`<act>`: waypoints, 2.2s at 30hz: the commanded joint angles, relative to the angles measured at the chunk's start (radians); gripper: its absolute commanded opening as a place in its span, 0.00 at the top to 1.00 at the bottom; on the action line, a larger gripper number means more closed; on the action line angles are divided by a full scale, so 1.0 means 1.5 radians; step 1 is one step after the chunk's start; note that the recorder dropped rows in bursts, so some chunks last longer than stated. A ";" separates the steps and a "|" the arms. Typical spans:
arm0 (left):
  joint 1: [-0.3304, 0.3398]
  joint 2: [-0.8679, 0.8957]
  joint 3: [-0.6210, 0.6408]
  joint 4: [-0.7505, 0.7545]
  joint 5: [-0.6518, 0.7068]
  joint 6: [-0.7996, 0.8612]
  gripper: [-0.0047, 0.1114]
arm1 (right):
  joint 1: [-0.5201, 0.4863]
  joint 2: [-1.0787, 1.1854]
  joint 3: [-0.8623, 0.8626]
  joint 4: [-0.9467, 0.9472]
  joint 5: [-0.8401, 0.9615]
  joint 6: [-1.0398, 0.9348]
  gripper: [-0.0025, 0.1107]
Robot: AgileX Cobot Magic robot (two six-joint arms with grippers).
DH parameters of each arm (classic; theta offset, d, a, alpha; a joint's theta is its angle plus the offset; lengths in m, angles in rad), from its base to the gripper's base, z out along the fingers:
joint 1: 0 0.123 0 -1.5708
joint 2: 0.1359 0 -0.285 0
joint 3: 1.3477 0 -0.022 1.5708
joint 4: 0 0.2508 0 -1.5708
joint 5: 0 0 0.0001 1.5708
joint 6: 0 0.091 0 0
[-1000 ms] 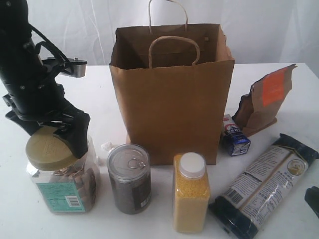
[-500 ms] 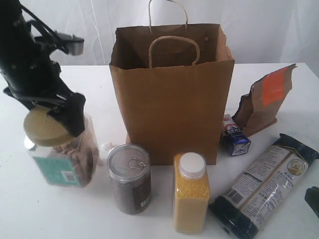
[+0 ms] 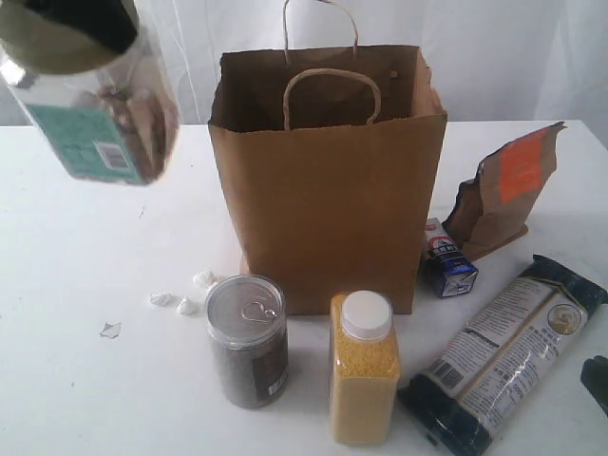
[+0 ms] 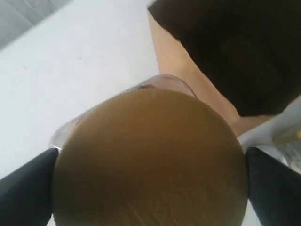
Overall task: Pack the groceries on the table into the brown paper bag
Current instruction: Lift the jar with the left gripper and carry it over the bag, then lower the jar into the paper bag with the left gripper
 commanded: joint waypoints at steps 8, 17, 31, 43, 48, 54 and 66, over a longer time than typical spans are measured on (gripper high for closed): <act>0.001 -0.027 -0.188 -0.024 0.058 -0.020 0.96 | -0.002 -0.003 0.003 -0.003 -0.004 0.002 0.98; 0.001 0.001 -0.193 -0.129 0.016 -0.002 0.96 | -0.002 -0.003 0.003 -0.003 -0.004 0.002 0.98; 0.000 0.034 -0.193 -0.298 -0.136 0.093 0.96 | -0.002 -0.003 0.003 -0.003 -0.004 0.002 0.98; -0.056 0.100 -0.193 -0.355 -0.239 0.162 0.96 | -0.002 -0.003 0.003 -0.003 -0.004 0.022 0.98; -0.059 0.132 -0.193 -0.356 -0.229 0.162 0.96 | -0.002 -0.003 0.003 -0.003 -0.004 0.022 0.98; -0.059 0.152 -0.193 -0.349 -0.224 0.163 0.96 | -0.002 -0.003 0.003 -0.003 -0.004 0.022 0.98; -0.084 0.191 -0.193 -0.296 -0.156 0.163 0.96 | -0.002 -0.003 0.003 -0.003 -0.004 0.022 0.98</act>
